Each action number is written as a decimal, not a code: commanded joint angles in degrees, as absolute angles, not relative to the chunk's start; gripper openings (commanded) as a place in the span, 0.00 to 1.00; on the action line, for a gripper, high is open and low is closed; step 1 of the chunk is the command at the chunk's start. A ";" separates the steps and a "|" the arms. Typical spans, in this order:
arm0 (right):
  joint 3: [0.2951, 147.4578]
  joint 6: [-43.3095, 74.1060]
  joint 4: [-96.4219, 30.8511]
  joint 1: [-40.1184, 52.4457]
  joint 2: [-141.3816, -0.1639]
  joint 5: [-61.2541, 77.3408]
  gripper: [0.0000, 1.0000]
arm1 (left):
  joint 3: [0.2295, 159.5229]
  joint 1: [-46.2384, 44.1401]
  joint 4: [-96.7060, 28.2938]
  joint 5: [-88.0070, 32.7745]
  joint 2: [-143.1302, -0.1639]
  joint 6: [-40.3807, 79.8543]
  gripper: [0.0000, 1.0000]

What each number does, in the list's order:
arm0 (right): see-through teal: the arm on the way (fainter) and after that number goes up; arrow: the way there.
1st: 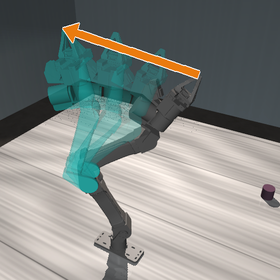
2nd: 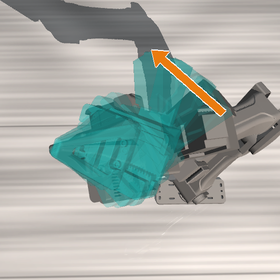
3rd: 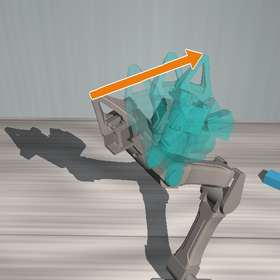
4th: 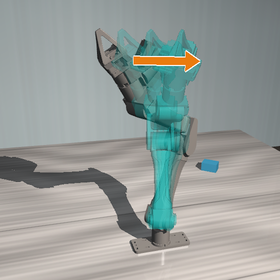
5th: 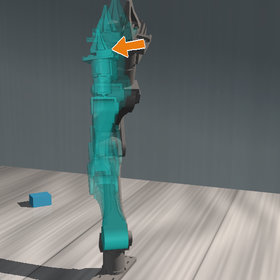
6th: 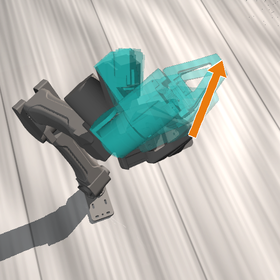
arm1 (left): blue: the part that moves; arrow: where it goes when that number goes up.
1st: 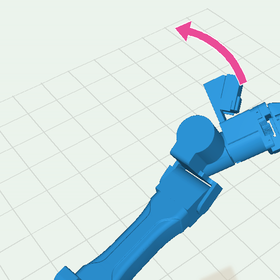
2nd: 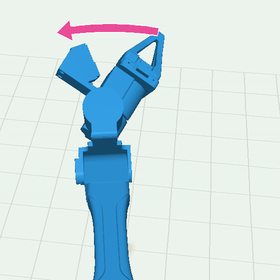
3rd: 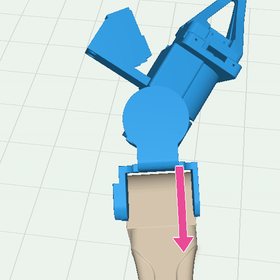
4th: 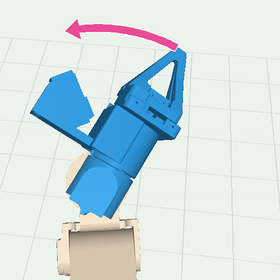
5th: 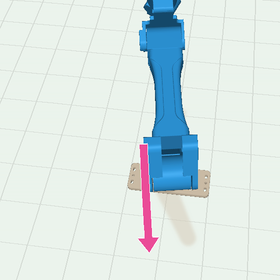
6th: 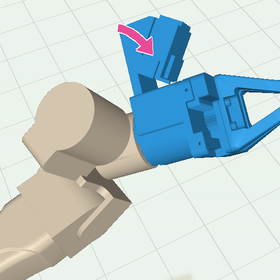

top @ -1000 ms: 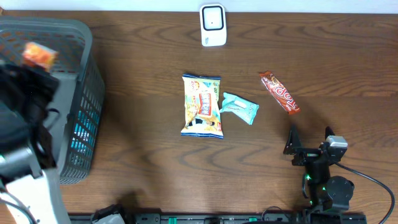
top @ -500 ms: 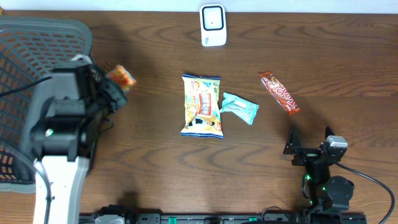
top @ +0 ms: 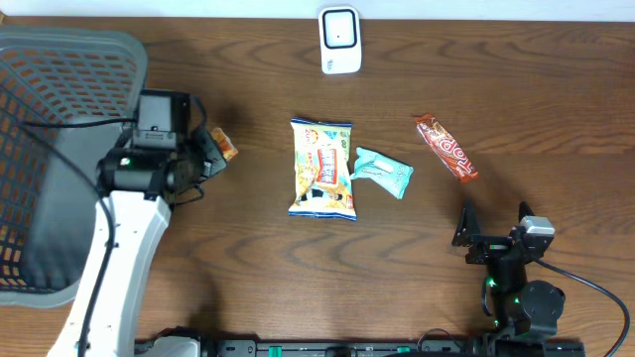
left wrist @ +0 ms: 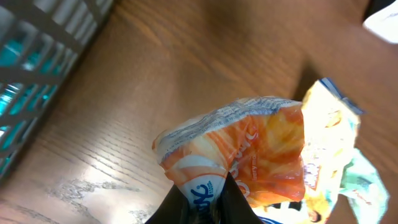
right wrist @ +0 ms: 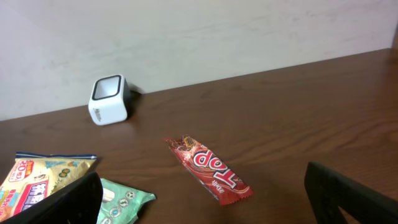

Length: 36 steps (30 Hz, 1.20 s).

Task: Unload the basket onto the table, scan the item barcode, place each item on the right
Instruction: 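Lift the orange tissue pack out and present it to the scanner, then place the orange tissue pack left of the yellow bag and withdraw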

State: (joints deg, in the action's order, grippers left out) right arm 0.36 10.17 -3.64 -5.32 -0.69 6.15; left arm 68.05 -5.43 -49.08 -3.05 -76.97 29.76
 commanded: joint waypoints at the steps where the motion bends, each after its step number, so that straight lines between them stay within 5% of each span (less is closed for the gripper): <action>1: 0.32 9.78 -3.88 -4.99 -0.38 5.89 0.99 | 67.72 -6.55 -48.53 -2.33 -79.94 30.35 0.07; 11: 0.30 9.78 -3.88 -4.99 -0.38 5.91 0.99 | 67.72 -12.38 -43.64 -2.57 -92.25 44.88 0.08; 36: 0.32 9.78 -3.88 -4.99 -0.38 5.91 0.99 | 67.72 -30.24 -24.93 -2.31 -106.59 45.10 0.07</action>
